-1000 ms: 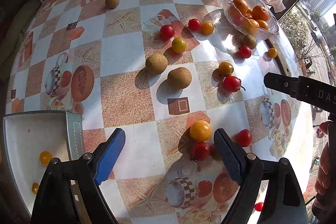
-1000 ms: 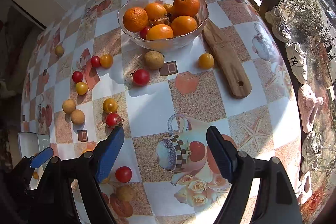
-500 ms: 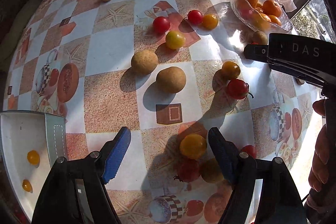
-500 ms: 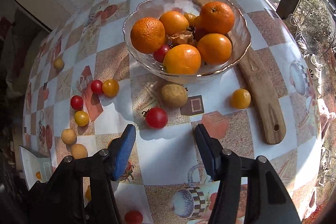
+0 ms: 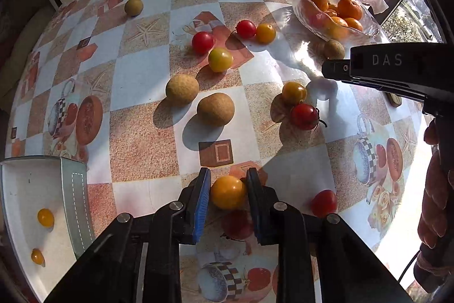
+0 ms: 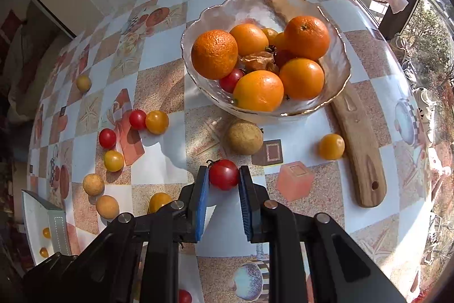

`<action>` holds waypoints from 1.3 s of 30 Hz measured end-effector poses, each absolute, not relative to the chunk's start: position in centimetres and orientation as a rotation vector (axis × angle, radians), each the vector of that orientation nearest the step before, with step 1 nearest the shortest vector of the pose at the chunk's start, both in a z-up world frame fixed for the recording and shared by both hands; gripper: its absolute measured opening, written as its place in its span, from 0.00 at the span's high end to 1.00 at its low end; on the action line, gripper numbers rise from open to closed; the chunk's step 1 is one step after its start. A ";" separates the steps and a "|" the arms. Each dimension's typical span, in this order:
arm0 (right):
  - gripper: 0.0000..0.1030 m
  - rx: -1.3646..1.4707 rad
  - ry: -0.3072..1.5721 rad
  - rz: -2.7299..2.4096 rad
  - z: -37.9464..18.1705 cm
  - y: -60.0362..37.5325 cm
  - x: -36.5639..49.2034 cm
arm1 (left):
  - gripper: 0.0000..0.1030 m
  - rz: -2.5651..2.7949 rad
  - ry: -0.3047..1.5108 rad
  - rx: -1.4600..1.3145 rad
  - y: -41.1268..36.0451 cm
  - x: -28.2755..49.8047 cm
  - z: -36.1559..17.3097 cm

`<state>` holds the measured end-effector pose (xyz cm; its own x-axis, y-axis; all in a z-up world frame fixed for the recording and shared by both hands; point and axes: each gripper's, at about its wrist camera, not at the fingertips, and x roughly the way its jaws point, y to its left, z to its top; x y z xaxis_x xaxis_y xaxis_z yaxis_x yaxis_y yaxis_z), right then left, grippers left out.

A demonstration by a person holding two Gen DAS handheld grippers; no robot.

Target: Organize fruits

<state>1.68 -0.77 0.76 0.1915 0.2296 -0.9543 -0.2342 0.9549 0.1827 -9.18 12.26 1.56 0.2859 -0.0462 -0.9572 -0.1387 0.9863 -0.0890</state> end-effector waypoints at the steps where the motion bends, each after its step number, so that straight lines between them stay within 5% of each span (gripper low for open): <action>1: 0.78 0.002 1.338 0.330 0.9 -1.0 1.5 | 0.74 0.050 1.278 -0.201 12.6 -9.3 1.7; 39: 0.78 0.007 1.386 0.480 5.4 3.2 -7.0 | 0.74 0.088 1.170 -0.298 20.4 -16.0 6.3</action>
